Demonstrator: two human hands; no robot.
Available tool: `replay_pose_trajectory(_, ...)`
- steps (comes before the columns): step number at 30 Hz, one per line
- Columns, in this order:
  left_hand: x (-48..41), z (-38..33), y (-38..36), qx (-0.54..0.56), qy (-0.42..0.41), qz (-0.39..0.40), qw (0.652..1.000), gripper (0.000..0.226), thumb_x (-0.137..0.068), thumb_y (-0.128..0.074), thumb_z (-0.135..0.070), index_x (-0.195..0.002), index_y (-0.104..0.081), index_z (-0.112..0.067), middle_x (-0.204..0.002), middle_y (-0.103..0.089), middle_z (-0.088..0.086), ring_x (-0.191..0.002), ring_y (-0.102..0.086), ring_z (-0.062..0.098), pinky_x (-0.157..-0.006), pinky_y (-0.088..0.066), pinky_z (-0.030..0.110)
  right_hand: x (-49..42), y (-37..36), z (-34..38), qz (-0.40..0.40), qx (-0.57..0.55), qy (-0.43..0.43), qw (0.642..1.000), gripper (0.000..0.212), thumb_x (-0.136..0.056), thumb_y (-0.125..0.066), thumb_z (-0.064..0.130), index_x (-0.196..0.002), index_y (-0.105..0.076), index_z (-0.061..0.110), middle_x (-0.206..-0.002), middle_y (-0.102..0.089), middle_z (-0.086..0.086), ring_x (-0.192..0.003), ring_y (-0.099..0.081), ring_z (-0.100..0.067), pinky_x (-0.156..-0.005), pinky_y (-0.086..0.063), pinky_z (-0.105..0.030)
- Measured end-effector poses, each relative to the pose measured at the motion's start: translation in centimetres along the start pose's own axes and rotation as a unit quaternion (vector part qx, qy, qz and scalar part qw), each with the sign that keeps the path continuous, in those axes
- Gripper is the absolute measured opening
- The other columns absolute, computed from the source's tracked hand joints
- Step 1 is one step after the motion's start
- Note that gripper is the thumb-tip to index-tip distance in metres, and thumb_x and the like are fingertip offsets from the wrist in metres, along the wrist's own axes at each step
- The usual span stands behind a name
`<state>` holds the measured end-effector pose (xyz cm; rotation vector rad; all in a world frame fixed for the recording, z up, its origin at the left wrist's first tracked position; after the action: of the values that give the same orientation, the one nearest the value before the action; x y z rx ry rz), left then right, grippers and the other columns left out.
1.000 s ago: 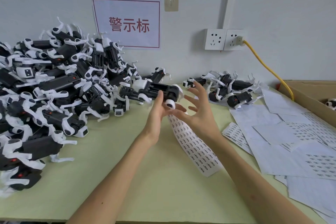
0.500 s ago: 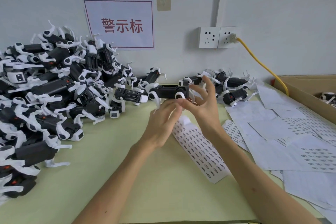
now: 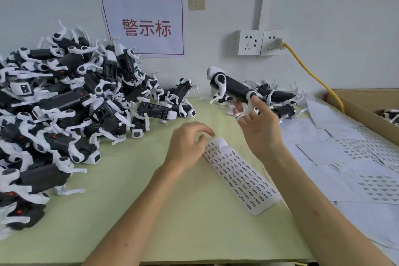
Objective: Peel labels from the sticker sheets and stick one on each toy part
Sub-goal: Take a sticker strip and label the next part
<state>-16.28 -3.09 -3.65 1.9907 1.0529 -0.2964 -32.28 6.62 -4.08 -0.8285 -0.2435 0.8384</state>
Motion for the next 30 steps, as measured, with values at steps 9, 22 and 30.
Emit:
replay_pose_trajectory(9, 0.5, 2.9, -1.1, 0.487, 0.269, 0.117, 0.822, 0.06, -0.097, -0.043, -0.058, -0.11, -0.07, -0.006, -0.098, -0.074, 0.015, -0.088, -0.07, 0.026, -0.08, -0.052, 0.037, 0.7, -3.1, -0.2, 0.142, 0.332, 0.027, 0.932, 0.059, -0.079, -0.069, 0.028, -0.135, -0.052, 0.02, -0.098, -0.073, -0.004, -0.091, -0.069, -0.03, -0.095, -0.054, -0.047)
replay_pose_trajectory(22, 0.4, 3.1, -0.7, 0.503, 0.276, 0.026, 0.819, 0.048, -0.09, -0.061, -0.047, -0.118, -0.061, -0.009, -0.088, -0.069, 0.002, -0.078, -0.065, 0.017, -0.066, -0.054, 0.026, 0.6, -1.8, 1.9, 0.032, 0.327, 0.141, 0.934, 0.041, -0.087, -0.061, 0.017, -0.127, -0.054, 0.02, -0.079, -0.07, 0.009, -0.076, -0.064, -0.014, -0.08, -0.048, -0.032)
replay_pose_trajectory(30, 0.3, 3.4, -0.6, 0.496, 0.252, -0.014, 0.831, 0.05, -0.071, -0.08, -0.034, -0.11, -0.063, -0.007, -0.1, -0.073, 0.013, -0.087, -0.067, 0.03, -0.078, -0.053, 0.035, 2.0, -5.0, -0.8, 0.163, 0.383, 0.145, 0.898, 0.053, -0.093, -0.053, -0.01, -0.138, -0.045, 0.014, -0.074, -0.06, 0.001, -0.075, -0.057, -0.014, -0.074, -0.047, -0.027)
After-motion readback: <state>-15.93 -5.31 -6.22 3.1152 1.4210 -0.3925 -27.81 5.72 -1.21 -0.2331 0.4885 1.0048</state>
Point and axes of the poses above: each hand's wrist, its own x-axis away from the middle knuckle, its own y-axis out of the back of the hand, z = x × y, the point moved 9 cm from there along -x, towards the middle knuckle
